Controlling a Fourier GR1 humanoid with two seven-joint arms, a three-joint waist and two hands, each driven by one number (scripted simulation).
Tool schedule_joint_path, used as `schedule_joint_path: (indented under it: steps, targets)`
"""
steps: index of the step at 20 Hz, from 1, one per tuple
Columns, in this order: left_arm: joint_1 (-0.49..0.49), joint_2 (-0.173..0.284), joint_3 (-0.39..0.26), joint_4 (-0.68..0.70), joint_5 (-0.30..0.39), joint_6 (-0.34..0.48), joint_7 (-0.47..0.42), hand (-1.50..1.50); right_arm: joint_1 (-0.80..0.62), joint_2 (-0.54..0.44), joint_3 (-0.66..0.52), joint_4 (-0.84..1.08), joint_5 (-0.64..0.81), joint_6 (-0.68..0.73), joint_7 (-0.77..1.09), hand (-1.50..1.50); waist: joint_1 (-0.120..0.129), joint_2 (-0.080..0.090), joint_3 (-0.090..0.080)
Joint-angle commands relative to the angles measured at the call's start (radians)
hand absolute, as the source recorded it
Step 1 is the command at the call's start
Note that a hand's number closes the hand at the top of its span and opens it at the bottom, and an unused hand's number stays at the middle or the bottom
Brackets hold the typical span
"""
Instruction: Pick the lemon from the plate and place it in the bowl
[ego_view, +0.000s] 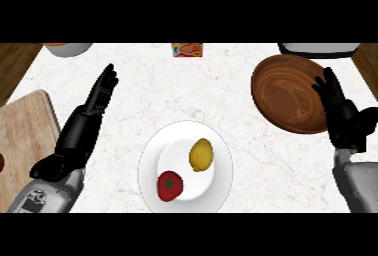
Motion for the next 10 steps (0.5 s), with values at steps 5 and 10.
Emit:
schedule_joint_path:
  steps: [5,10]
  targets:
    - [0.034,0.057,0.113,0.08,-0.051,0.084,0.093,0.0,0.032,0.169,0.052,-0.041,-0.227,0.288,-0.234,1.5,0.012,0.021,-0.003]
    - [0.059,0.054,0.14,0.142,-0.033,0.085,0.137,0.0,0.216,0.248,-0.028,0.031,-0.087,0.019,-0.469,-1.5,-0.016,0.021,-0.007]
